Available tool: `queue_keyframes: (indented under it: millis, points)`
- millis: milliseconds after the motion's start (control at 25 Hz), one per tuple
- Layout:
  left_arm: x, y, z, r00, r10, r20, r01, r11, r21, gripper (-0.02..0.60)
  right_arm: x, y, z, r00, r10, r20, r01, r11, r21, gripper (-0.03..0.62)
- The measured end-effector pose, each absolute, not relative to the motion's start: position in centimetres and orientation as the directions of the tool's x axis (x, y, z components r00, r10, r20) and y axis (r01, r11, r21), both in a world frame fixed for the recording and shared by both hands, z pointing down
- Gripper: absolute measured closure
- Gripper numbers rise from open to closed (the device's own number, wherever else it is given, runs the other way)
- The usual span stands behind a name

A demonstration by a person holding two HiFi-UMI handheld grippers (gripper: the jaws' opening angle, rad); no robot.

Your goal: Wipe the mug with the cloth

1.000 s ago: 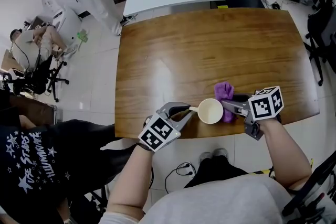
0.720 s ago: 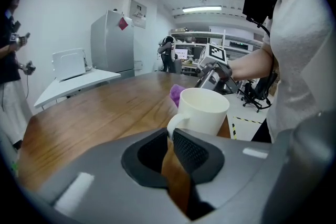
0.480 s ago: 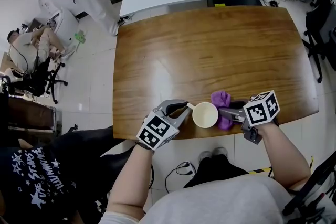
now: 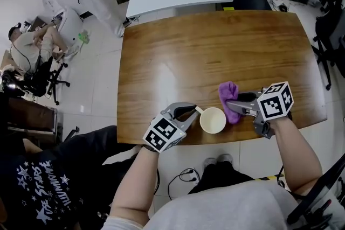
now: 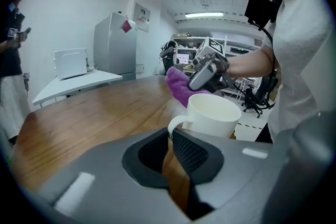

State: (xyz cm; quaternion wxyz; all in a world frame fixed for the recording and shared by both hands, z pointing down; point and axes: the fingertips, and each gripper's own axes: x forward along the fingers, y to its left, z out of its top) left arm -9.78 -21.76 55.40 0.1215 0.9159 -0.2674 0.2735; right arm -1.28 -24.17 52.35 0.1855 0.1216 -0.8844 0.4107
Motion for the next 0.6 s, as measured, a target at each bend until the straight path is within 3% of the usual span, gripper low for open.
queue_keyframes:
  millis: [360,600]
  points:
    - [-8.2,-22.8,55.3,0.722,-0.430,0.542,-0.559,-0.824,0.090,0.578,-2.5,-21.2,53.4,-0.914,0.071,0.399,-0.273,0.619,-0.736,0.487]
    - [-7.6,-23.0,55.2,0.730,-0.420,0.539,-0.552,-0.828,0.102,0.575,-2.5,-20.8,55.9,-0.885,0.097,0.454,-0.307,0.611,-0.730,0.488]
